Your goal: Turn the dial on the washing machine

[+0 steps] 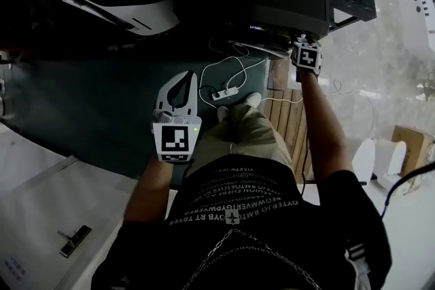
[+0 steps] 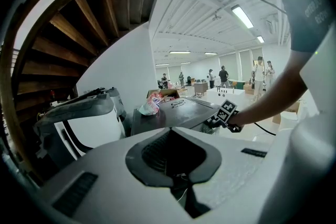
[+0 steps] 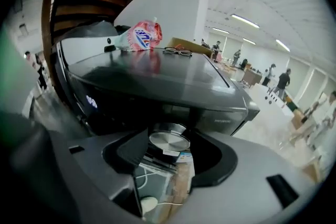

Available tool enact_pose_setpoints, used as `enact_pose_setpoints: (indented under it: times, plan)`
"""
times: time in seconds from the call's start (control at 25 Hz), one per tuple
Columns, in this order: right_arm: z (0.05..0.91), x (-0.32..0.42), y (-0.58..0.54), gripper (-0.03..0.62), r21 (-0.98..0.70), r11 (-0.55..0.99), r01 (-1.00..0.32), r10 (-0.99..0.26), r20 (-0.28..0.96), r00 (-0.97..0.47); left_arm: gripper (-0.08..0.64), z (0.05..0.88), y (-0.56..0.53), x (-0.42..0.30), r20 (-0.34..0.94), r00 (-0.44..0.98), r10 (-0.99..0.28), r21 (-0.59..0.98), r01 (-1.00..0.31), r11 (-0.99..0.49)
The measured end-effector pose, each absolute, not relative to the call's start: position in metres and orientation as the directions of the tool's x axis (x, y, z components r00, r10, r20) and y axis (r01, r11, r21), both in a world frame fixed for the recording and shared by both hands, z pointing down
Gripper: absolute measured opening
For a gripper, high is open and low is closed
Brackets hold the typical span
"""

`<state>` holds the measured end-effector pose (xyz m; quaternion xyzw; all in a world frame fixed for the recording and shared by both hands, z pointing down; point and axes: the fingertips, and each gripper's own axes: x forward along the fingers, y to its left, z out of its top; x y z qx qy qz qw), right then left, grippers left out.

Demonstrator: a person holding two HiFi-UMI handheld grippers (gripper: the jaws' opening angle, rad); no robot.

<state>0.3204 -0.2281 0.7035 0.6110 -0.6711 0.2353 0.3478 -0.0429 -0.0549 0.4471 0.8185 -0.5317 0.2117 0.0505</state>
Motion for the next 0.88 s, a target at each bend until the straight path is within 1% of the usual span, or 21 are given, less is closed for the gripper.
enact_pose_setpoints:
  times: [0.16, 0.24, 0.28, 0.32, 0.48, 0.56, 0.6, 0.64, 0.72, 0.84, 0.88]
  plan:
    - [0.705, 0.321, -0.231, 0.25, -0.146, 0.096, -0.985, -0.677, 0.715, -0.172, 0.005, 0.45, -0.05, -0.043, 0.409, 0.34, -0.847, -0.141, -0.893, -0.427]
    - [0.711, 0.321, -0.228, 0.25, -0.225, 0.088, -0.97, -0.667, 0.71, -0.225, 0.005, 0.45, -0.049, -0.04, 0.41, 0.343, -0.845, -0.138, -0.893, -0.429]
    - [0.711, 0.321, -0.227, 0.252, -0.229, 0.088, -0.97, -0.665, 0.712, -0.228, 0.005, 0.451, -0.049, -0.039, 0.411, 0.346, -0.843, -0.136, -0.892, -0.432]
    - [0.708, 0.321, -0.227, 0.252, -0.199, 0.095, -0.975, -0.669, 0.713, -0.211, 0.005, 0.451, -0.05, -0.038, 0.413, 0.348, -0.842, -0.134, -0.891, -0.435]
    - [0.689, 0.314, -0.23, 0.245, 0.103, 0.188, -0.977, -0.708, 0.703, -0.062, 0.005, 0.454, -0.051, -0.037, 0.414, 0.353, -0.839, -0.133, -0.889, -0.439]
    - [0.689, 0.307, -0.229, 0.245, 0.195, 0.234, -0.953, -0.703, 0.711, -0.027, 0.005, 0.454, -0.05, -0.038, 0.415, 0.351, -0.84, -0.137, -0.888, -0.438]
    - [0.691, 0.306, -0.229, 0.236, 0.224, 0.244, -0.944, -0.696, 0.718, -0.009, 0.005, 0.454, -0.05, -0.039, 0.416, 0.349, -0.84, -0.138, -0.888, -0.438]
    - [0.692, 0.307, -0.228, 0.203, 0.24, 0.239, -0.941, -0.691, 0.723, 0.009, 0.005, 0.454, -0.049, -0.041, 0.417, 0.348, -0.84, -0.138, -0.889, -0.437]
    - [0.691, 0.311, -0.229, 0.196, 0.19, 0.189, -0.964, -0.694, 0.72, 0.006, 0.005, 0.453, -0.048, -0.044, 0.418, 0.344, -0.841, -0.138, -0.891, -0.433]
    - [0.688, 0.318, -0.236, 0.149, -0.04, 0.072, -0.997, -0.724, 0.685, -0.08, 0.005, 0.451, -0.049, -0.047, 0.414, 0.343, -0.843, -0.138, -0.892, -0.43]
    - [0.687, 0.32, -0.236, 0.147, -0.087, 0.049, -0.995, -0.727, 0.68, -0.096, 0.005, 0.451, -0.049, -0.047, 0.412, 0.344, -0.844, -0.138, -0.892, -0.431]
